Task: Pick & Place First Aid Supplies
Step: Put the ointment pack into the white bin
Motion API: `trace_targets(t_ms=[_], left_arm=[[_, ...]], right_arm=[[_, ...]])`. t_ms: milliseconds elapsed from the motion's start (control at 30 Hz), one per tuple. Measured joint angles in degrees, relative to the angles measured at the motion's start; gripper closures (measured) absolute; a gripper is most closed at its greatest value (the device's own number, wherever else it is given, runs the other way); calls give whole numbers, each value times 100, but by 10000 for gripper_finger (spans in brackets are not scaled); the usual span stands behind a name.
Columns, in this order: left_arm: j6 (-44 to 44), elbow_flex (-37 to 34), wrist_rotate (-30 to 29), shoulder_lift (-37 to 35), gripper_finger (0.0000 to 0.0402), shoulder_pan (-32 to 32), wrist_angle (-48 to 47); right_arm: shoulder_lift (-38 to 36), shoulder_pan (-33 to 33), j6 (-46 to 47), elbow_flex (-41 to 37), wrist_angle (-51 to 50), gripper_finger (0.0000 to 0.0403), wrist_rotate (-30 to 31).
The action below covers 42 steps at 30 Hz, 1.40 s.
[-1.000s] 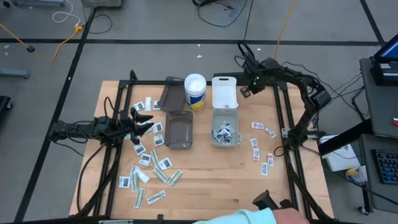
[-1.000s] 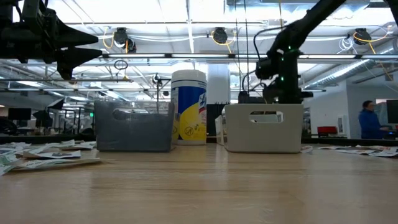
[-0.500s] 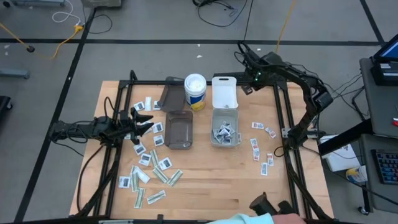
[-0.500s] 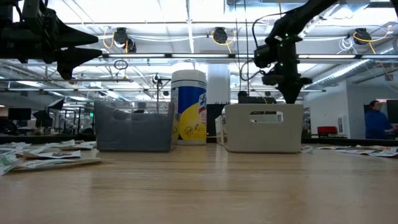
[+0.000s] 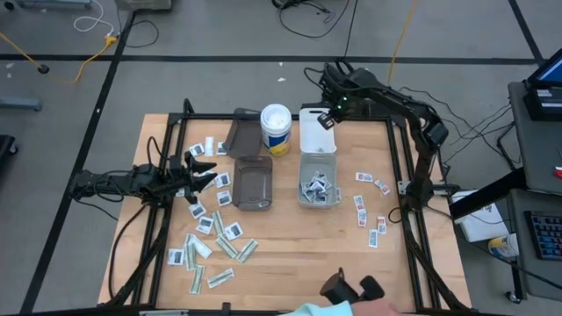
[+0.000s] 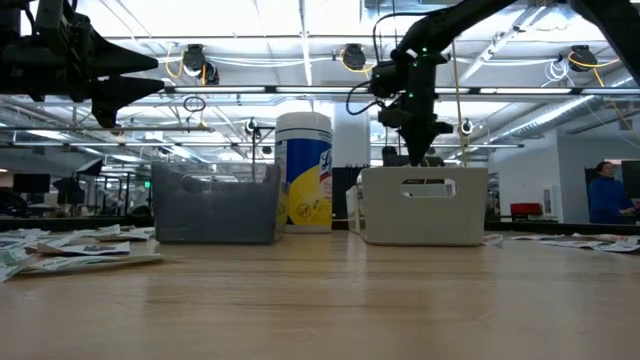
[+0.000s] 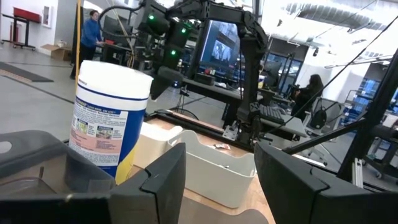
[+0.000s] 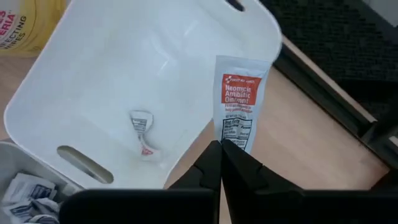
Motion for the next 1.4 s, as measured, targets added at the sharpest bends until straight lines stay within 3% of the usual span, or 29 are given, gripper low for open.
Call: trace_targets(t_ms=[200, 367, 867, 1033, 1167, 1400], left_arm=[[1, 1, 0, 1, 206, 0, 0], [1, 1, 0, -1, 206, 0, 0], [-1, 1, 0, 1, 206, 0, 0], [1, 1, 0, 0, 206, 0, 0], [0, 1, 0, 0, 206, 0, 0], [1, 1, 0, -1, 206, 0, 0]], right_arm=[[509, 174, 2, 810, -416, 403, -3], [665, 249, 63, 1032, -428, 403, -16], [727, 629, 241, -588, 797, 403, -178], [727, 633, 323, -799, 1154, 398, -175], [725, 632, 327, -772, 1302, 356, -175], [724, 631, 327, -771, 1319, 237, -164]])
